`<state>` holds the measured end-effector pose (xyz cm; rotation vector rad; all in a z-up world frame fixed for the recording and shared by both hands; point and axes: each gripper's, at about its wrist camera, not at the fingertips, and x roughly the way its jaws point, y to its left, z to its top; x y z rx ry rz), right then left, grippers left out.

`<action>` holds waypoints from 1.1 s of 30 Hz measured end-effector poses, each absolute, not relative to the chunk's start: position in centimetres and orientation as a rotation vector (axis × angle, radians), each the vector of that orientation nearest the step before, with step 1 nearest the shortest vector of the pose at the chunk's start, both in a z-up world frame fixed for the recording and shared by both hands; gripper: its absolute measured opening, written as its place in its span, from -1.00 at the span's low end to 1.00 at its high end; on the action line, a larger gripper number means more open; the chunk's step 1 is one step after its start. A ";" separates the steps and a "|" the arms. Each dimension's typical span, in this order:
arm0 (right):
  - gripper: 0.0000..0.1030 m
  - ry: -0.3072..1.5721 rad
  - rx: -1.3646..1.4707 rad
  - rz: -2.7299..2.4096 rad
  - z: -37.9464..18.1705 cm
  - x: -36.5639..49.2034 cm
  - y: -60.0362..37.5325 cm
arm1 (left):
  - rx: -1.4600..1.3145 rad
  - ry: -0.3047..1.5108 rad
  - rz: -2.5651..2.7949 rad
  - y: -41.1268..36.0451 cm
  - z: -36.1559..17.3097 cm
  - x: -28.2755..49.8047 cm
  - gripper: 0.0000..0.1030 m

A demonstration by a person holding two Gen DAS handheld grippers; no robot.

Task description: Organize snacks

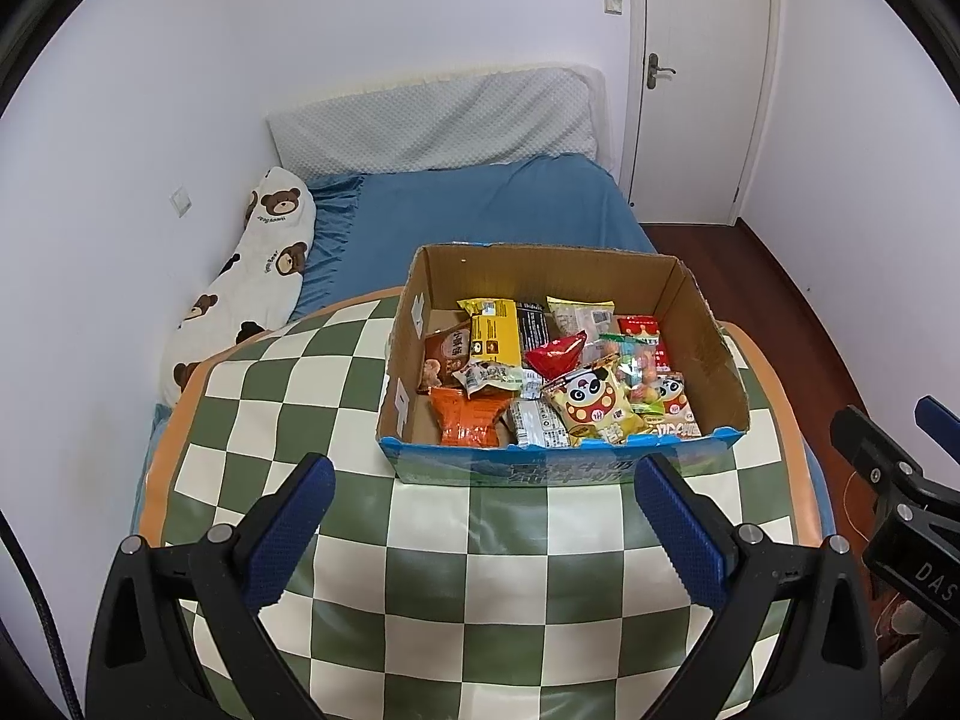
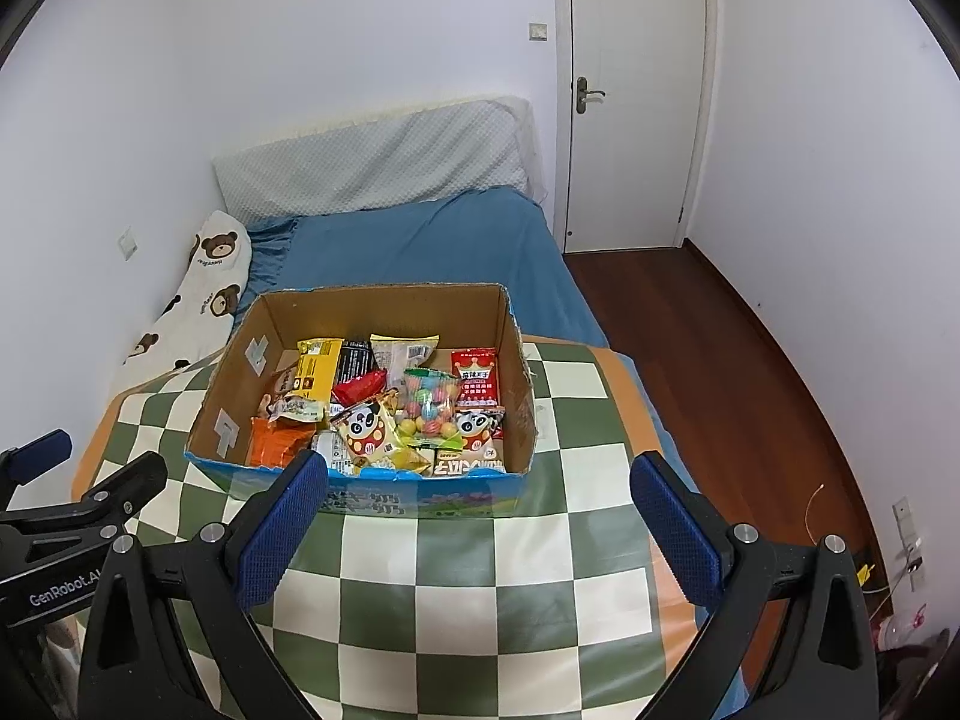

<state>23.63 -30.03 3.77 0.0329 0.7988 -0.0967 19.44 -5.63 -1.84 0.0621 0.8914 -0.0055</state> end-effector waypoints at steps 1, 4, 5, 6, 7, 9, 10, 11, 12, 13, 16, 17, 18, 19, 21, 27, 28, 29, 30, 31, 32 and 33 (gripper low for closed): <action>0.99 0.797 0.033 -0.096 3.8 23.6 -30.1 | 0.064 0.888 -0.004 -5.6 -1.7 19.4 0.99; 0.99 0.796 0.033 -0.094 3.9 23.5 -30.2 | 0.064 0.885 -0.004 -5.7 -1.6 19.5 0.99; 0.99 0.797 0.032 -0.095 3.9 23.6 -30.1 | 0.063 0.884 -0.003 -5.7 -1.5 19.4 0.99; 0.99 0.798 0.031 -0.095 3.9 23.5 -30.1 | 0.062 0.883 -0.003 -5.7 -1.4 19.4 0.99; 0.99 0.799 0.031 -0.094 3.9 23.5 -30.1 | 0.061 0.882 -0.002 -5.7 -1.3 19.4 0.99; 0.99 0.799 0.028 -0.092 4.0 23.5 -30.1 | 0.061 0.883 -0.003 -5.7 -1.3 19.4 0.99; 0.99 0.801 0.025 -0.091 4.0 23.5 -30.0 | 0.061 0.882 -0.002 -5.7 -1.3 19.4 0.99; 0.99 0.803 0.024 -0.088 4.0 23.6 -30.0 | 0.063 0.880 -0.002 -5.7 -1.3 19.4 0.99; 0.99 0.803 0.026 -0.087 4.0 23.5 -30.1 | 0.065 0.878 0.000 -5.7 -1.2 19.4 0.99; 0.99 0.802 0.024 -0.086 4.1 23.6 -30.1 | 0.065 0.877 0.000 -5.8 -1.2 19.3 0.99; 0.99 0.801 0.025 -0.080 4.0 23.6 -30.1 | 0.066 0.879 0.000 -5.8 -1.2 19.3 0.99; 0.99 0.804 0.025 -0.078 4.0 23.6 -30.1 | 0.066 0.880 0.001 -5.8 -1.2 19.3 0.99; 0.99 0.806 0.026 -0.077 3.9 23.7 -30.2 | 0.066 0.881 -0.001 -5.8 -1.1 19.3 0.99; 0.99 0.807 0.026 -0.075 3.8 23.7 -30.1 | 0.069 0.881 0.001 -5.9 -1.1 19.2 0.99; 0.99 0.810 0.028 -0.072 3.7 23.7 -30.1 | 0.070 0.880 0.001 -6.0 -1.1 19.2 0.99; 0.99 0.810 0.033 -0.069 3.7 23.6 -30.2 | 0.071 0.882 0.002 -6.0 -1.0 19.1 0.99; 0.99 0.810 0.032 -0.067 3.7 23.6 -30.1 | 0.071 0.883 0.001 -6.0 -1.0 19.1 0.99; 0.99 0.811 0.033 -0.067 3.7 23.6 -30.1 | 0.070 0.884 0.000 -6.0 -1.0 19.1 0.99; 0.99 0.811 0.035 -0.065 3.7 23.6 -30.2 | 0.071 0.884 0.000 -6.0 -0.9 19.0 0.99; 0.99 0.811 0.035 -0.065 3.7 23.7 -30.1 | 0.072 0.883 0.002 -6.0 -1.0 19.0 0.99; 0.99 0.812 0.035 -0.066 3.7 23.7 -30.2 | 0.072 0.883 0.002 -6.0 -1.0 19.0 0.99; 0.99 0.812 0.036 -0.066 3.7 23.6 -30.2 | 0.072 0.884 0.002 -6.0 -1.0 19.0 0.99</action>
